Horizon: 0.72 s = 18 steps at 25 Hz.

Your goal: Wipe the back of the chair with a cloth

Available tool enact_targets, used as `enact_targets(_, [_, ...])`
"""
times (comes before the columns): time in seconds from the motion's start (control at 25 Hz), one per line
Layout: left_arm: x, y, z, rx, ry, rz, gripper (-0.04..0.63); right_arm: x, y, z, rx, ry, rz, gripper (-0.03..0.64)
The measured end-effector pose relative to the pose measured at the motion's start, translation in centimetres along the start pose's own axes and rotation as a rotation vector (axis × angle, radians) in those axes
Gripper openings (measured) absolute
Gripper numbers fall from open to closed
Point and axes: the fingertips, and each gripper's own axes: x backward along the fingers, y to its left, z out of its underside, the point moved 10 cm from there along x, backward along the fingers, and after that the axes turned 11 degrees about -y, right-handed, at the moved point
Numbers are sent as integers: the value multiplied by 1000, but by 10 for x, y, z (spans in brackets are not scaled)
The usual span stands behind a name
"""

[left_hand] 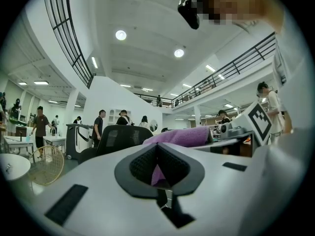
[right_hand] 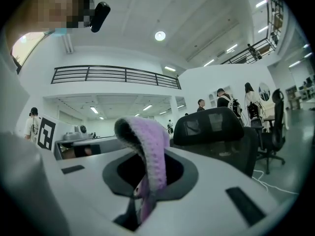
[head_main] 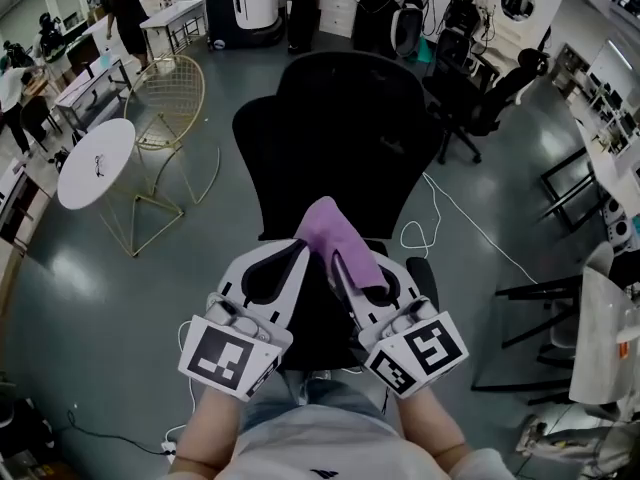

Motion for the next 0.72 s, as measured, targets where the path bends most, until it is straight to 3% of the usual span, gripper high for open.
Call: enact_targets(0.72, [-58, 117, 11, 56, 33, 169, 13, -138, -44, 11, -11, -22, 192, 46])
